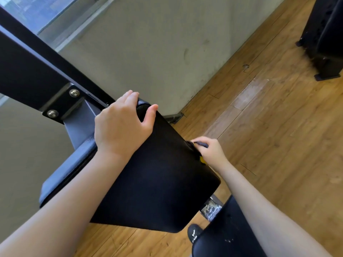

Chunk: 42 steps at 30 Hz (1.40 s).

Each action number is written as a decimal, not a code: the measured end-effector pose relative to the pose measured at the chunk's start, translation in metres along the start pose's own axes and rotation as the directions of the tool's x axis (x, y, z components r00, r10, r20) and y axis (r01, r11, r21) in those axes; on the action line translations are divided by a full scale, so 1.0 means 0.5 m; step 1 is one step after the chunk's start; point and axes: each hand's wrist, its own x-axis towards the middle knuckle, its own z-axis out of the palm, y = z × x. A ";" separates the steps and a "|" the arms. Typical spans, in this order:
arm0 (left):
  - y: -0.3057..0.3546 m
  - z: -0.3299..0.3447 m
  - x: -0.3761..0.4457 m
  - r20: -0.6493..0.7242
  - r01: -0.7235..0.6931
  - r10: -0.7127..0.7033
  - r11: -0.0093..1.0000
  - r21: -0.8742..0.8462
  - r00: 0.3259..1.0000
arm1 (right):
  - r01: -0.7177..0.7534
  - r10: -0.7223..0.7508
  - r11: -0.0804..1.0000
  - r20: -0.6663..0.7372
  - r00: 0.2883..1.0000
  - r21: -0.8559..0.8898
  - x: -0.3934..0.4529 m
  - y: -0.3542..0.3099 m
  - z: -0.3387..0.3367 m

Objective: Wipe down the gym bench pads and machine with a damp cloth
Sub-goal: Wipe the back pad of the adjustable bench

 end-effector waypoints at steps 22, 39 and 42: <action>0.001 0.001 -0.001 -0.013 -0.018 0.018 1.000 0.000 1.000 | -0.604 0.594 0.786 -0.106 0.797 -0.133 -0.034 0.359 -0.071; 0.001 -0.001 -0.002 -0.008 -0.025 0.025 1.000 -0.016 1.000 | -0.018 0.018 1.000 0.045 0.999 -0.011 -0.028 0.116 -0.023; 0.002 -0.001 -0.003 -0.010 -0.033 0.033 0.999 -0.016 0.999 | -0.333 0.334 0.939 -0.003 0.942 -0.085 -0.049 0.229 -0.043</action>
